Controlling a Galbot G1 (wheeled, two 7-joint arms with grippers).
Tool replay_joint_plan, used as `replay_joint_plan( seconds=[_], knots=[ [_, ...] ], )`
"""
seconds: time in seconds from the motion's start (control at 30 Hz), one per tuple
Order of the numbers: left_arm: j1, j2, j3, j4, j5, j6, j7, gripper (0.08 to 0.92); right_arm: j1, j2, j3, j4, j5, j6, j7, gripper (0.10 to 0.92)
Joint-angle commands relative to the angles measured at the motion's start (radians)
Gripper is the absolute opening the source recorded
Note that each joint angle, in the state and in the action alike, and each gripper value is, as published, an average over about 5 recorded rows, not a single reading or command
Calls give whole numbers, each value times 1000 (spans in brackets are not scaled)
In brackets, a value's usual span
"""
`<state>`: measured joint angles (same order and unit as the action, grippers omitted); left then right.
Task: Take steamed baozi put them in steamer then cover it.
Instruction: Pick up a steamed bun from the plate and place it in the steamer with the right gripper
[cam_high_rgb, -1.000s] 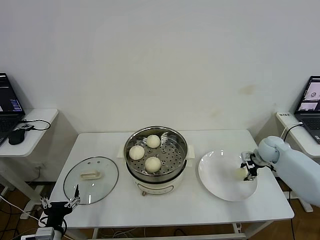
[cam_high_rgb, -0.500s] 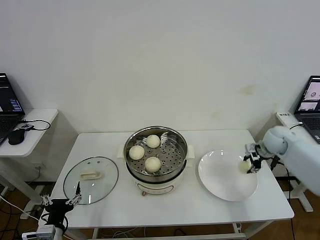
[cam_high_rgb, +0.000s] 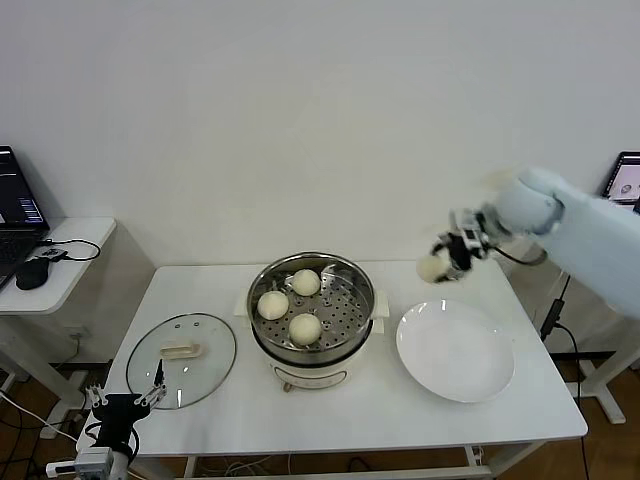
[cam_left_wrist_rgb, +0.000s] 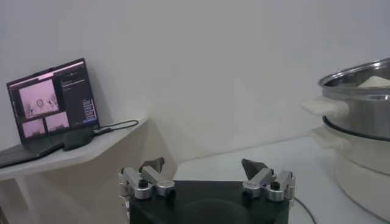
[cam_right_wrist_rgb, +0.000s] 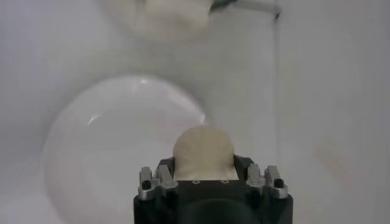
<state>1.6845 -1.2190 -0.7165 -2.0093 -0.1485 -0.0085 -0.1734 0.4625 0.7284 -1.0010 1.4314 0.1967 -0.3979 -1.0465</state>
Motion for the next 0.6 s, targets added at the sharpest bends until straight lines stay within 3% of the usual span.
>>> replay_joint_plan(
  seconds=[0.03,0.3,0.6],
  knots=[
    [0,-1,-2,-1,0,0,0,823,217,255,-207,38,293,-138,106,619],
    [-3,-9,-4,-7,-1,0,0,823,91,425,-210,-71,303,-242,208,619],
    [-7,-14,-10,0,-10,-2,0,823,-28,458,-204,-145,215,-280,216,619]
  ],
)
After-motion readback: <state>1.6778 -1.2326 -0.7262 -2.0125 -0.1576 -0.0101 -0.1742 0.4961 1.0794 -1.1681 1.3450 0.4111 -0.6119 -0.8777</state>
